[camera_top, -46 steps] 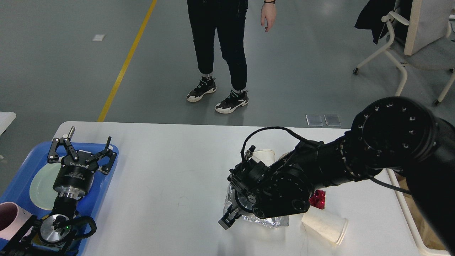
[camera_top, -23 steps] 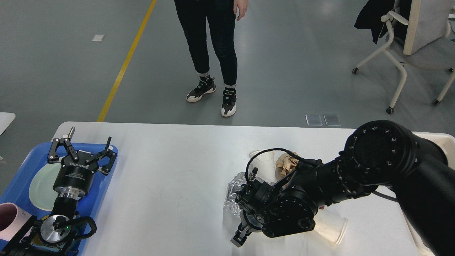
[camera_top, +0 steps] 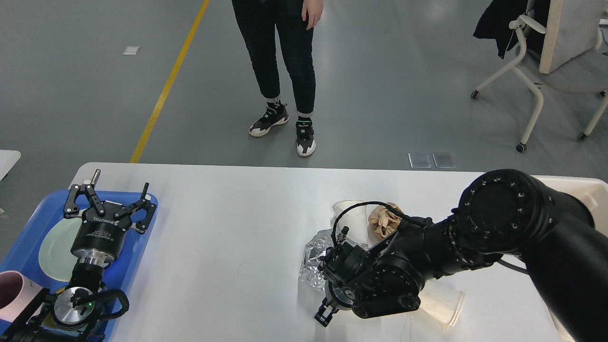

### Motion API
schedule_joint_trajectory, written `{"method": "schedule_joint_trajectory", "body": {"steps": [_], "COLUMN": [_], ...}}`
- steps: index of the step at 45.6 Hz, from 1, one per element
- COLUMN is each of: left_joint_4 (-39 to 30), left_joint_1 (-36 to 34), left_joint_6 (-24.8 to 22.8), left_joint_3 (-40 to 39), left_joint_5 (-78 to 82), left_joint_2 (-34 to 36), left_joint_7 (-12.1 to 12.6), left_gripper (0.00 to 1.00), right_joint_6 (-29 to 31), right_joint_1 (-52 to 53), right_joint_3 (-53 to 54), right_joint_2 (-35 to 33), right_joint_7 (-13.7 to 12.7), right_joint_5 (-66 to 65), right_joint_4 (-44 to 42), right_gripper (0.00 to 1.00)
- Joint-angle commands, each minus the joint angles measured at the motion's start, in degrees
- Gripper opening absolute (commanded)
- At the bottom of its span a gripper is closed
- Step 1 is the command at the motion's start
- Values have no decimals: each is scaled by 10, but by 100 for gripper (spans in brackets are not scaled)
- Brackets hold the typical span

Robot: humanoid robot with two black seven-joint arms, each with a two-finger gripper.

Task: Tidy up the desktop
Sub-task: 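Reach the right gripper down to the large crumpled foil and grasp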

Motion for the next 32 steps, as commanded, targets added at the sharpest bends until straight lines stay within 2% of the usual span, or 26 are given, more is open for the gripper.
{"method": "schedule_joint_trajectory", "body": {"steps": [1, 13, 17, 20, 23, 32], "left_joint_4": [0, 0, 0, 0, 0, 0], "left_joint_1": [-1, -1, -1, -1, 0, 0], "left_joint_6": [0, 1, 0, 1, 0, 1], "left_joint_3": [0, 0, 0, 0, 0, 0], "left_joint_5": [0, 0, 0, 0, 0, 0], "left_joint_2": [0, 0, 0, 0, 0, 0], "left_joint_7": [0, 0, 0, 0, 0, 0], "left_gripper": [97, 97, 97, 97, 97, 97], "right_joint_6": [0, 0, 0, 1, 2, 5], "right_joint_1": [-3, -14, -15, -15, -17, -18], "right_joint_3": [-3, -4, -5, -7, -7, -8], "right_joint_2": [0, 0, 0, 1, 1, 2], "right_joint_7": [-1, -1, -1, -1, -2, -9], "right_joint_5": [0, 0, 1, 1, 1, 5], "right_joint_4": [-2, -14, -17, -18, -18, -17], "right_gripper": [38, 38, 28, 11, 2, 0]}}
